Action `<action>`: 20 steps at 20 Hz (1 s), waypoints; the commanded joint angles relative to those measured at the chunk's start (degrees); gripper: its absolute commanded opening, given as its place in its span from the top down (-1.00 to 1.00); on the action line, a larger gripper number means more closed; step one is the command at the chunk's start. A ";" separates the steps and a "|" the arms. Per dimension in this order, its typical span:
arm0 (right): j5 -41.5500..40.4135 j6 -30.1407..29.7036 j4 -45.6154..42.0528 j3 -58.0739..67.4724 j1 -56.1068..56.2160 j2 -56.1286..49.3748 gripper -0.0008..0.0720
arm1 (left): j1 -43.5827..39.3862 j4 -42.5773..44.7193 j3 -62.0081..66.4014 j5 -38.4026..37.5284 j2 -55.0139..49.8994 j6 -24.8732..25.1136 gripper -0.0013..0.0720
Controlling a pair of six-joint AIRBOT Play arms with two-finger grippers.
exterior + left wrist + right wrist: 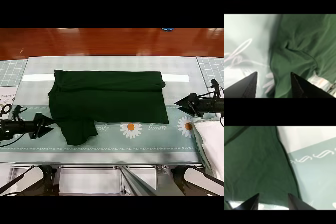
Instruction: Fold the shirts.
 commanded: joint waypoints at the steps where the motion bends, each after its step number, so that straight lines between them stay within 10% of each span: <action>1: 0.17 -0.33 0.04 -0.20 -0.04 0.17 -0.17 | -6.08 -2.62 -0.04 4.98 -3.02 -0.63 -0.42; 7: -1.27 -0.61 -0.17 -0.17 -0.85 0.17 -0.17 | -12.57 -3.93 0.07 6.45 -6.25 0.79 -0.37; 8: -1.25 -0.59 -0.17 -0.20 -1.95 0.20 -0.17 | -13.31 -3.87 0.07 5.77 -6.56 0.94 -0.22; 10: 0.63 -0.57 -1.38 -0.20 -4.61 0.20 -0.17 | -13.20 -3.74 0.42 4.63 -6.67 0.98 0.91; 20: 1.73 2.62 -8.17 -8.15 -4.72 -0.24 -0.17 | -12.37 -0.76 9.53 -1.79 -5.90 0.90 0.91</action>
